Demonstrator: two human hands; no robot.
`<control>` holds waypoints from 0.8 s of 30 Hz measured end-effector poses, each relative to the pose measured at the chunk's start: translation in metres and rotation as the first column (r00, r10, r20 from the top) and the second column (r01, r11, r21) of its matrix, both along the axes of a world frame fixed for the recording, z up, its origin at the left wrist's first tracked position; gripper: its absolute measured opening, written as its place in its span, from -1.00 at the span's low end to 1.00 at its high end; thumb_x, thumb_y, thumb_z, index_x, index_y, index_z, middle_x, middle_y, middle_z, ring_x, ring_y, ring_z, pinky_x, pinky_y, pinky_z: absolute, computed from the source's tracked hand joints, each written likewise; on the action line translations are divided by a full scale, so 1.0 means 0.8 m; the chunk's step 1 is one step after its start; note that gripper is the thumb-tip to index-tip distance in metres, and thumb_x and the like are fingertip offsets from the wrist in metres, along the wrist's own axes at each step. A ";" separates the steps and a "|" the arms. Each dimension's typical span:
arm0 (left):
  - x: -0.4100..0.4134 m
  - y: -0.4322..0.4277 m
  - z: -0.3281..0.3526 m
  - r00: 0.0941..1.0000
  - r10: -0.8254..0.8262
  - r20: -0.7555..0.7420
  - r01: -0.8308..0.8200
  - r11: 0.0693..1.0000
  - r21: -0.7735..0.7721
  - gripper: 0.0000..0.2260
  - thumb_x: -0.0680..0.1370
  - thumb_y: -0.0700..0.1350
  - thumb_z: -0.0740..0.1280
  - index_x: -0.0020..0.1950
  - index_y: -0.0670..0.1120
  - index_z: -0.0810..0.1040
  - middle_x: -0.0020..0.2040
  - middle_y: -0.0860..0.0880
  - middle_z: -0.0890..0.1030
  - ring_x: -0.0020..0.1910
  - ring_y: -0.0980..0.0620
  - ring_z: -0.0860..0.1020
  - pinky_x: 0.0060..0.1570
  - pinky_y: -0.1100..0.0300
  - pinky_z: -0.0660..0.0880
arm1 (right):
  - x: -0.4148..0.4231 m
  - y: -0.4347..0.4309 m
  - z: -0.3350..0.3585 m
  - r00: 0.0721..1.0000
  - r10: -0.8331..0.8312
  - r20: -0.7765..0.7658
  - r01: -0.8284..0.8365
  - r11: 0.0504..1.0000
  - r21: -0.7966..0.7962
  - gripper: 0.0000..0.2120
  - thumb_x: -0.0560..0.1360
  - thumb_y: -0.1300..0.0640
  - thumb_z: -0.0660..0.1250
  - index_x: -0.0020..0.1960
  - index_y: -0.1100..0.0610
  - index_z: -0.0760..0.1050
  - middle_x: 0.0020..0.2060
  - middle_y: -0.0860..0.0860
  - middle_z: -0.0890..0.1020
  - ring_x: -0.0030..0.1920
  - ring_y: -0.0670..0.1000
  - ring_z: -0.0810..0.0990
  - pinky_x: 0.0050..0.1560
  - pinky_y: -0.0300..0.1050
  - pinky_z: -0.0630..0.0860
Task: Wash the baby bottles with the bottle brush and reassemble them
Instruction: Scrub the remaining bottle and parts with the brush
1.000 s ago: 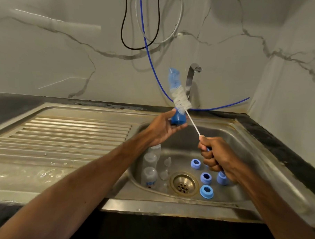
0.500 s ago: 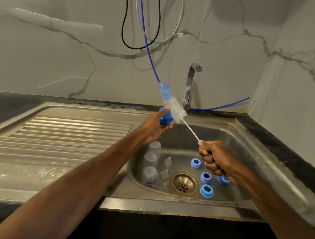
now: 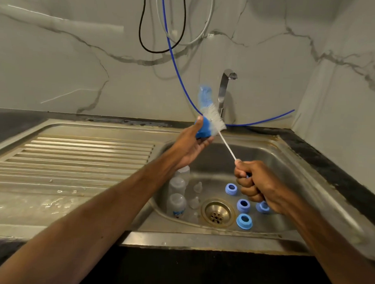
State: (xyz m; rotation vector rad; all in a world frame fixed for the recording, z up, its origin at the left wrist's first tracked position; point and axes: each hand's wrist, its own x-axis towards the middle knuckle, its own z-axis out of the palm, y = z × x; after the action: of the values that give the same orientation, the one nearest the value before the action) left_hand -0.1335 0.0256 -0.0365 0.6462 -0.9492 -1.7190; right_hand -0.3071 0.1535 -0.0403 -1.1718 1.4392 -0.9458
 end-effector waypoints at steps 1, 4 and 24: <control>0.008 -0.005 -0.001 0.999 0.028 -0.018 -0.028 0.999 0.031 -0.64 0.64 0.08 0.31 0.30 -0.16 0.53 0.25 -0.20 0.57 0.04 -0.03 0.63 0.04 0.14 0.64 | 0.000 0.004 -0.002 1.000 0.021 -0.001 -0.021 1.000 0.020 -0.57 0.72 0.01 0.05 -0.33 0.05 0.24 -0.48 -0.02 0.15 -0.55 -0.11 0.05 -0.50 -0.34 -0.04; 0.021 -0.011 -0.009 0.997 0.053 0.048 -0.056 0.996 0.072 -0.62 0.63 0.13 0.33 0.27 -0.13 0.57 0.07 -0.11 0.58 -0.12 0.05 0.53 -0.01 0.17 0.55 | 0.001 0.005 -0.001 0.999 0.024 -0.024 -0.023 0.999 0.024 -0.57 0.72 0.01 0.05 -0.33 0.05 0.23 -0.46 -0.01 0.14 -0.54 -0.10 0.04 -0.49 -0.32 -0.05; 0.014 -0.007 -0.010 0.998 0.054 -0.044 -0.045 0.983 0.179 -0.59 0.60 0.00 0.40 0.36 -0.20 0.52 0.25 -0.25 0.63 0.18 -0.15 0.67 -0.03 0.09 0.69 | 0.005 0.002 -0.007 0.990 -0.022 -0.143 0.014 0.998 -0.056 -0.59 0.70 0.02 0.09 -0.31 0.07 0.26 -0.48 0.01 0.19 -0.56 -0.08 0.10 -0.51 -0.32 0.02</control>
State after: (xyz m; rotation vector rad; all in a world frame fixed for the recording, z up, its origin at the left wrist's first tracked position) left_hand -0.1226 0.0202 -0.0447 0.7345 -0.7446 -1.7806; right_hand -0.3029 0.1554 -0.0456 -1.2916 1.5480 -0.9345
